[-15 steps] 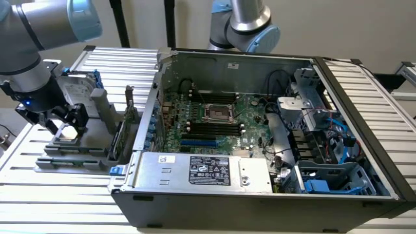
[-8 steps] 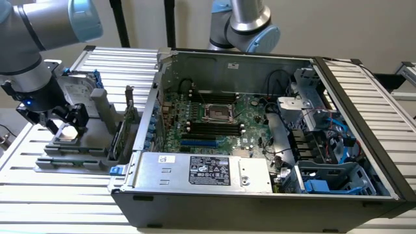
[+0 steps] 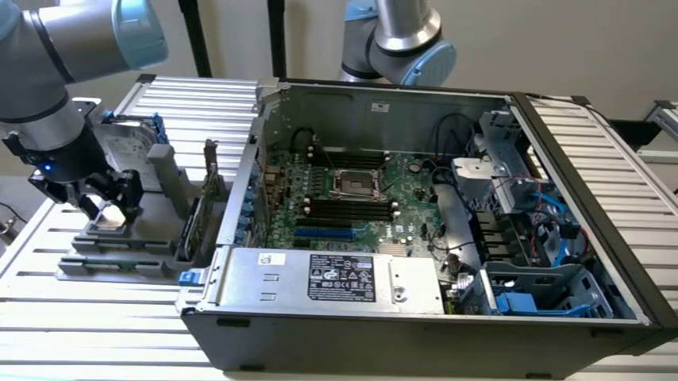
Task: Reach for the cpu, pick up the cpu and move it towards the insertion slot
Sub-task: 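Pick up the cpu and move it towards the insertion slot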
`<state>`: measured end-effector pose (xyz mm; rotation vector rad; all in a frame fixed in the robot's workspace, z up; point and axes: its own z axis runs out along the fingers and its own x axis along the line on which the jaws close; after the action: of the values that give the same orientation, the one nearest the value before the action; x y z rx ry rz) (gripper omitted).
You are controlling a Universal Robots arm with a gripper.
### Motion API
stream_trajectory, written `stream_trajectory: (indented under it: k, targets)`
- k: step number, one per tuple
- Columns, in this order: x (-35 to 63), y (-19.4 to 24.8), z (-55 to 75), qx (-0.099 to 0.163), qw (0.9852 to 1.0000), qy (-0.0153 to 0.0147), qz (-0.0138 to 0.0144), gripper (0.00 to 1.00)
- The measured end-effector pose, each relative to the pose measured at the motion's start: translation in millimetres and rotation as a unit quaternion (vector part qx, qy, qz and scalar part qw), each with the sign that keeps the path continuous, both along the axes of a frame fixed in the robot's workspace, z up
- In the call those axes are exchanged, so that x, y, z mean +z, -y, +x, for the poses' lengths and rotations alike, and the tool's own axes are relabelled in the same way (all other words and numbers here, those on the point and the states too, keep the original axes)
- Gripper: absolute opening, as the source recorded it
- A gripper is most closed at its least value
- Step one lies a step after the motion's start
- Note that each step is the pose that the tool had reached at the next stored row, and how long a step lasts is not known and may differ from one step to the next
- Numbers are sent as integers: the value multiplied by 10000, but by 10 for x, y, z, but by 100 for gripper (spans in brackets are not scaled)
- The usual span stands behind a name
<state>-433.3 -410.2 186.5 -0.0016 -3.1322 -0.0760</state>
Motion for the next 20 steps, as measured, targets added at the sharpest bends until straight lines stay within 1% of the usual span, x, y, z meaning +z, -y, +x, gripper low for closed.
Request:
stream_trajectory:
  k: [1, 5, 7, 8, 17, 20]
  targets:
    - [0, -1, 0, 0, 10000, 0, 0, 64]
    - [0, -4, 0, 0, 10000, 0, 0, 64]
    - [0, -6, 0, 0, 10000, -1, 0, 62]
    - [1, -6, 0, 0, 10000, -1, 0, 55]
    - [1, -7, 0, 0, 10000, -6, 0, 54]
    - [17, -8, 0, -1, 10000, -8, 0, 54]
